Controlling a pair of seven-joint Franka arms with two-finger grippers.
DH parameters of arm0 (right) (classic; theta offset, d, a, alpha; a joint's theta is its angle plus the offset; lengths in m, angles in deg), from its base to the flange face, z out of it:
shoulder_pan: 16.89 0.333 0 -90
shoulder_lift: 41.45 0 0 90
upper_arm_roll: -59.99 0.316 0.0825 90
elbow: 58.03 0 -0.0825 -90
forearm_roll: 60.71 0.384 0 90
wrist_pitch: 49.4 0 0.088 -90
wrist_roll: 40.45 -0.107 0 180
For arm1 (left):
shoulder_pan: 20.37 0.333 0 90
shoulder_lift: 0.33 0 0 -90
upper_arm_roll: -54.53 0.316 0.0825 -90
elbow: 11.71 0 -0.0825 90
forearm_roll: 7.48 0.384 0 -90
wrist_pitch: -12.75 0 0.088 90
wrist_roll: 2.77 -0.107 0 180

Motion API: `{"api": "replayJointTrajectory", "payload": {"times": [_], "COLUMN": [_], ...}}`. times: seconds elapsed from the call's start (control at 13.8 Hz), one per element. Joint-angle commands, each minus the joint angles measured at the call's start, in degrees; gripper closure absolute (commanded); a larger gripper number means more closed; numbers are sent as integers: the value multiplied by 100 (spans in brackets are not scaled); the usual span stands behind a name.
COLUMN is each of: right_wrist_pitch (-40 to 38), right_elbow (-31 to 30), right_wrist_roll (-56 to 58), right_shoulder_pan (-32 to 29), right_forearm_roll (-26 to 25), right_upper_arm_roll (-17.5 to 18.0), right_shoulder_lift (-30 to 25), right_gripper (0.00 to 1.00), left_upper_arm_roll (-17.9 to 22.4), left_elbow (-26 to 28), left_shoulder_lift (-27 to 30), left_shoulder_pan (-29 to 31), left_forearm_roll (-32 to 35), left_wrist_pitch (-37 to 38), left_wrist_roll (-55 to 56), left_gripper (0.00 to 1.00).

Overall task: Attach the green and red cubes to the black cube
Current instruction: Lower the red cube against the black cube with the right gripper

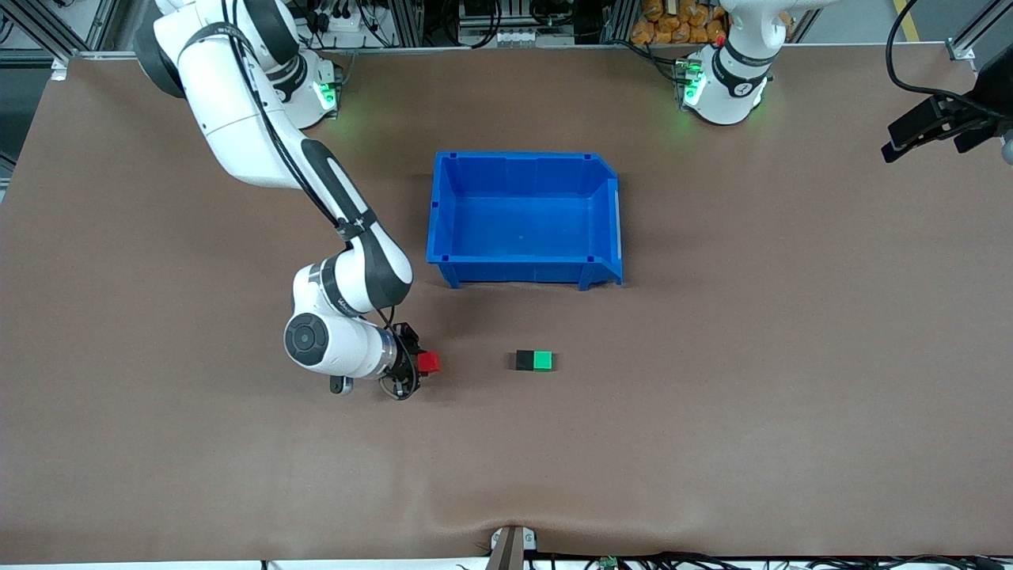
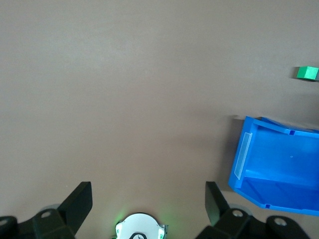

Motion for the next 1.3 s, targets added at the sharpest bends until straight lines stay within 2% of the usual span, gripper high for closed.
{"api": "replayJointTrajectory", "payload": {"times": [0.0,1.23], "right_wrist_pitch": [53,502], "right_elbow": [216,814], "right_wrist_roll": [-138,-630], "right_shoulder_pan": [98,476], "right_forearm_roll": [108,152], "right_upper_arm_roll": [-24,-15], "right_shoulder_lift": [140,659], "right_gripper": [100,100], "left_upper_arm_roll": [-44,-71], "left_elbow": [75,75], "left_shoulder_lift": [87,43], "left_shoulder_pan": [20,20], "left_forearm_roll": [15,77], "left_wrist_pitch": [16,-2], "left_wrist_roll": [-70,-44], "left_gripper": [0,0]}}
